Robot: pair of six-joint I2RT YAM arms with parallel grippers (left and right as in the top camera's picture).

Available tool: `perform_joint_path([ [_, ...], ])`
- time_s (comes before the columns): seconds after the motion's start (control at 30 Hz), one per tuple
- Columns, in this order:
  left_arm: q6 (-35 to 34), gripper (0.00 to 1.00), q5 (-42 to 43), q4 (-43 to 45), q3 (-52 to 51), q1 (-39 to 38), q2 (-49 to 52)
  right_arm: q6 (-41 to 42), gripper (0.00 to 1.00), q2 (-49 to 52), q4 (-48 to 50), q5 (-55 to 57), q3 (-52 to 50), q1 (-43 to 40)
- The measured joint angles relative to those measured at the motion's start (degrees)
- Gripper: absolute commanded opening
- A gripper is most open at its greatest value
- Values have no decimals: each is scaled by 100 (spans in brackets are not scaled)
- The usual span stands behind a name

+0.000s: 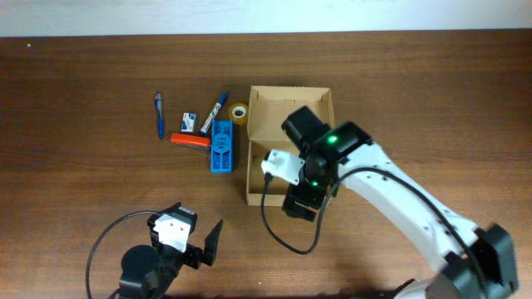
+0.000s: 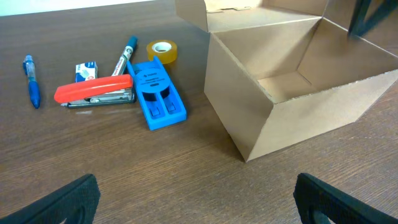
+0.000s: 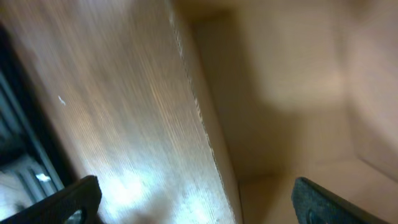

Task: Pack container
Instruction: 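Drag the cardboard box left toward the objects with the right gripper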

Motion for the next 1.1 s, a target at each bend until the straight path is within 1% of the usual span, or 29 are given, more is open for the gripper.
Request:
perform_joint_path([
  [0.07,0,100,0,0,0,0,0,691,99,-236,-68,-92,433,-13],
  [0.17,0,100,0,0,0,0,0,1722,99,-308,-46,-144,579,-240],
  [0.23,0,100,0,0,0,0,0,2505,99,-306,-48,-164,579,-726],
  [0.3,0,100,0,0,0,0,0,3069,99,-308,-42,-160,562,-1198],
  [0.4,0,100,0,0,0,0,0,3602,99,-308,138,-155,208,-1670],
  [0.43,0,100,2,-2,0,0,0,3648,99,-306,162,-157,116,-1687],
  [0.5,0,100,0,2,0,0,2,3891,100,-306,662,-157,-428,-1687],
  [0.53,0,99,0,0,0,0,-2,4011,90,-306,850,-146,-625,-1690],
  [0.57,0,100,0,-2,0,0,0,4083,75,-308,986,-125,-785,-1690],
  [0.6,0,100,0,2,0,0,0,4301,67,-306,1252,-70,-1080,-1690],
  [0.67,0,100,0,0,0,0,0,4463,56,-306,1554,-11,-1423,-1690],
  [0.7,0,100,0,0,0,0,0,4524,55,-306,1626,24,-1517,-1690],
  [0.77,0,100,0,-2,0,0,0,4629,37,-306,1665,177,-1582,-1687],
  [0.83,0,100,0,0,0,0,0,4693,22,-306,1681,319,-1582,-1690],
  [0.93,0,100,0,0,0,0,0,4730,10,-306,1683,391,-1582,-1687],
  [0.97,0,100,0,0,0,0,0,4719,4,-306,1681,422,-1582,-1690],
  [1.1,0,100,0,0,0,0,0,4719,4,-306,1679,516,-1582,-1687],
])
